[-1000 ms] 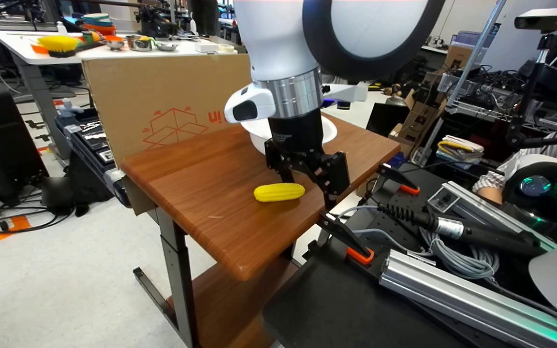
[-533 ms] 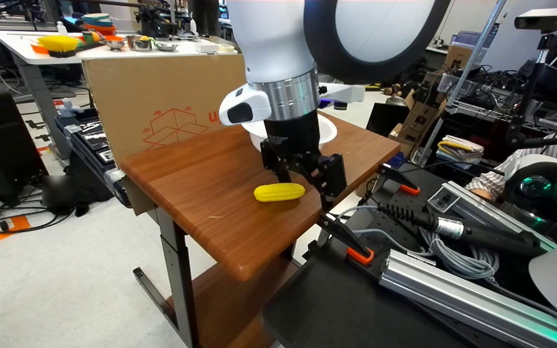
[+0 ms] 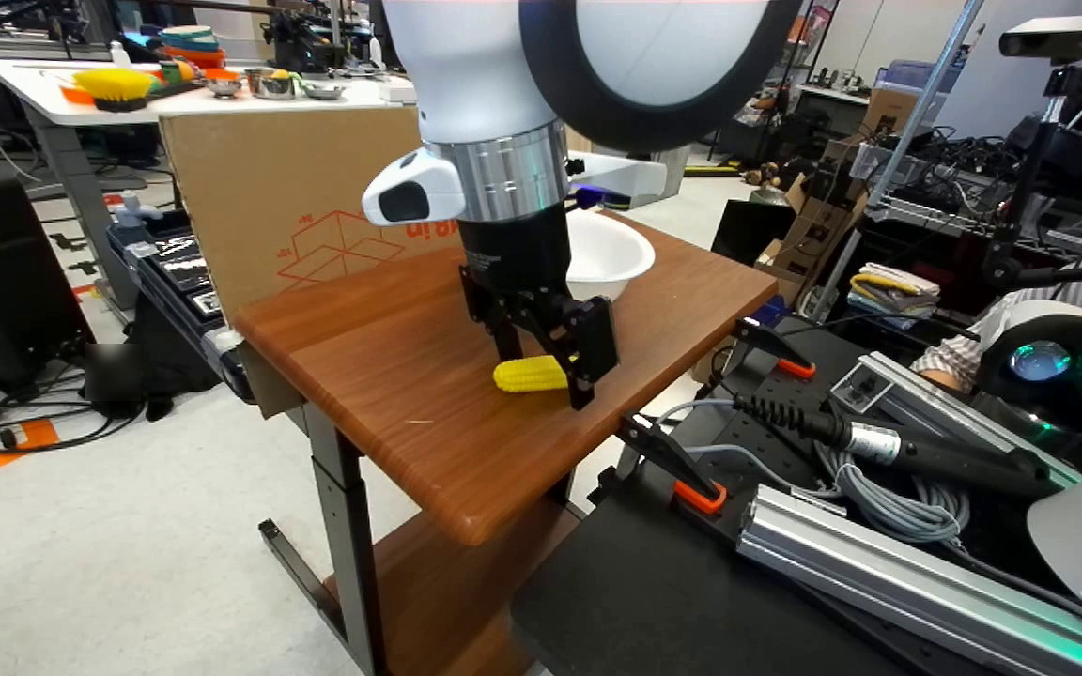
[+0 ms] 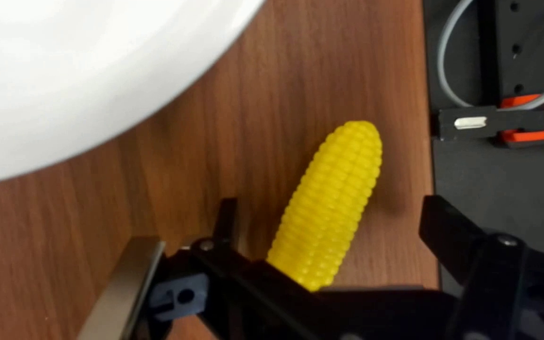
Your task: Put the plastic corn in the white basin
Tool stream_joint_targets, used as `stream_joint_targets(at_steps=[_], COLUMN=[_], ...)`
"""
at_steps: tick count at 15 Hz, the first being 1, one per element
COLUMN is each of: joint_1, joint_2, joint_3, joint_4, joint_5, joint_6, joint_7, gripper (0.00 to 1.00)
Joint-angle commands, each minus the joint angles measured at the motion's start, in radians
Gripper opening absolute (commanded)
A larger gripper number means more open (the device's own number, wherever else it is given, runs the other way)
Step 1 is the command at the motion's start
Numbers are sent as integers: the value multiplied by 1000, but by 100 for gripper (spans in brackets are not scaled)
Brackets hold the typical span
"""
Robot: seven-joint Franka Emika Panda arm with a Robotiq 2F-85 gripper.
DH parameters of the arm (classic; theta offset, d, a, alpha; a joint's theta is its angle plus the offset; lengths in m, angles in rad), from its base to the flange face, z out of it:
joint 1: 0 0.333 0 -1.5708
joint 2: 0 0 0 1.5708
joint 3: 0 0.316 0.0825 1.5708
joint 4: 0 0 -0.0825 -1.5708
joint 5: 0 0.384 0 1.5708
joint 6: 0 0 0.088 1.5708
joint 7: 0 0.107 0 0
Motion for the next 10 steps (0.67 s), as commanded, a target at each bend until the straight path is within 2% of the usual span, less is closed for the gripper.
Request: stream_joint_targets(at_steps=[1,7,9,10], joint_1=[1,4,4,1], joint_2=[51,27,7,-7], joint_3=[-8,-6,5,17], joint_4=[41,33,23,17], joint_5=[-26,-37,-28,-11], joint_6=[16,24,18,0], joint_7=[46,80,83,77], gripper=[69,22,10,8])
